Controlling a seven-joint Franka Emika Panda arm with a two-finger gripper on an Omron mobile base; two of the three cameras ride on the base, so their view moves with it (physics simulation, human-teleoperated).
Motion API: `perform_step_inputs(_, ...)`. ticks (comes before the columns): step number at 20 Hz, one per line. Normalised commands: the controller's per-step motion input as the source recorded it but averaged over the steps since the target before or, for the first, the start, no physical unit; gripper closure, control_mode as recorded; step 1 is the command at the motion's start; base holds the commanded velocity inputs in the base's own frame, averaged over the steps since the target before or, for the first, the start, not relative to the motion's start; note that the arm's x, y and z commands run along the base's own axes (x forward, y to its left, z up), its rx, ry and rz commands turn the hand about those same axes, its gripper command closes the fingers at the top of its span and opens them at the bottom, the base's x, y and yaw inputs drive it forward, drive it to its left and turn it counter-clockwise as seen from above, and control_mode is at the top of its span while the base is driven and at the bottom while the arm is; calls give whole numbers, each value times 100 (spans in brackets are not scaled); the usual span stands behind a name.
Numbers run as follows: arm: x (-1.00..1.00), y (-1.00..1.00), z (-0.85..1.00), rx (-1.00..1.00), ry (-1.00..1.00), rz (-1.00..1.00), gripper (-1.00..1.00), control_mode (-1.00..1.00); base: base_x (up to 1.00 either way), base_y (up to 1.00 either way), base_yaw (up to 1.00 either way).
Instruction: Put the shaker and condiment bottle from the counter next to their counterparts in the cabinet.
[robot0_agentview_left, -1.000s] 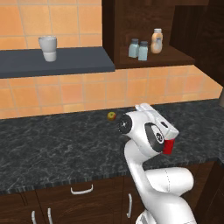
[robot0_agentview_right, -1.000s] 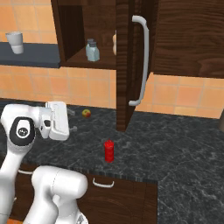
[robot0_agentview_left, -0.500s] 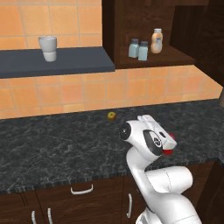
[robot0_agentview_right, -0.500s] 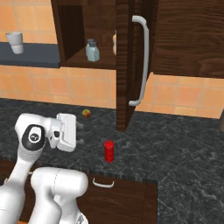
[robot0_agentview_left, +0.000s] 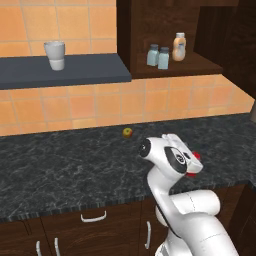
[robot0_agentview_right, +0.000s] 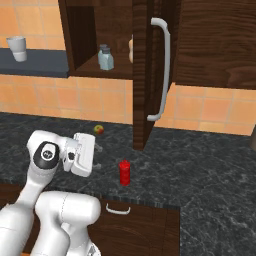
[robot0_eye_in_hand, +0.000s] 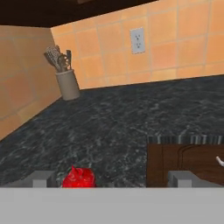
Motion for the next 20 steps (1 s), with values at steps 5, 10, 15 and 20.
perform_step_inputs(5,15,-6,-59,0,0,0,-100,-100,0,0,0)
perform_step_inputs(10,5,-19,-58,0,0,0,-100,-100,0,0,0)
perform_step_inputs(15,1,-26,-48,0,0,0,-100,-100,0,0,0)
perform_step_inputs(20,9,-26,-48,0,0,0,-100,-100,0,0,0)
